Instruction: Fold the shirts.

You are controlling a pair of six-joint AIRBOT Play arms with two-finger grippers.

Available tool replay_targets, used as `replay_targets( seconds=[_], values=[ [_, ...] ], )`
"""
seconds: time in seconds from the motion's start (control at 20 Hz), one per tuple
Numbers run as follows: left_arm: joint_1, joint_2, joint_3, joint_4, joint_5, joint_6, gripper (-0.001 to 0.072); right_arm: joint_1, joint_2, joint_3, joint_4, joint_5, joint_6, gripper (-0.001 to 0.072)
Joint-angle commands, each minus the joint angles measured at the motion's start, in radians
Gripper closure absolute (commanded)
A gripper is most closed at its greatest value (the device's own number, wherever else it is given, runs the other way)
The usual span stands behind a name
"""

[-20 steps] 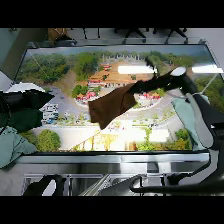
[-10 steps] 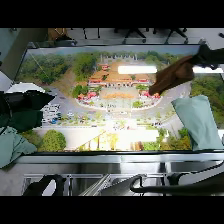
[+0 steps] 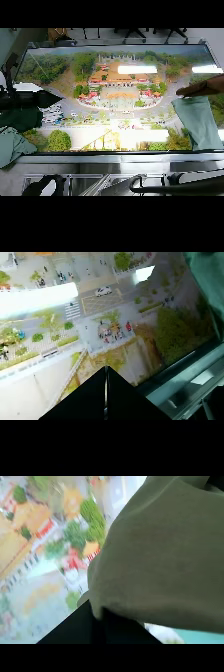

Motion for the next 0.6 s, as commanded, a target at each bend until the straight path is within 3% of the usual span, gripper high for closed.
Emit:
replay_targets(
  seconds=[0.0,0.35,0.55],
  values=[
    [0.001,-0.052,0.001,-0.113,-0.011,0.053,0.0696,-0.039,0.024,0.000,-0.051,0.200,0.059,0.0693],
    [0.001,-0.073,0.000,-0.109,-0.001,0.080,0.0696,-0.039,0.115,-0.001,-0.068,0.216,0.060,0.0693],
    [0.001,-0.072,0.000,-0.108,-0.007,0.080,0.0696,-0.039,0.158,-0.035,-0.168,0.217,0.068,0.0693]
  ],
)
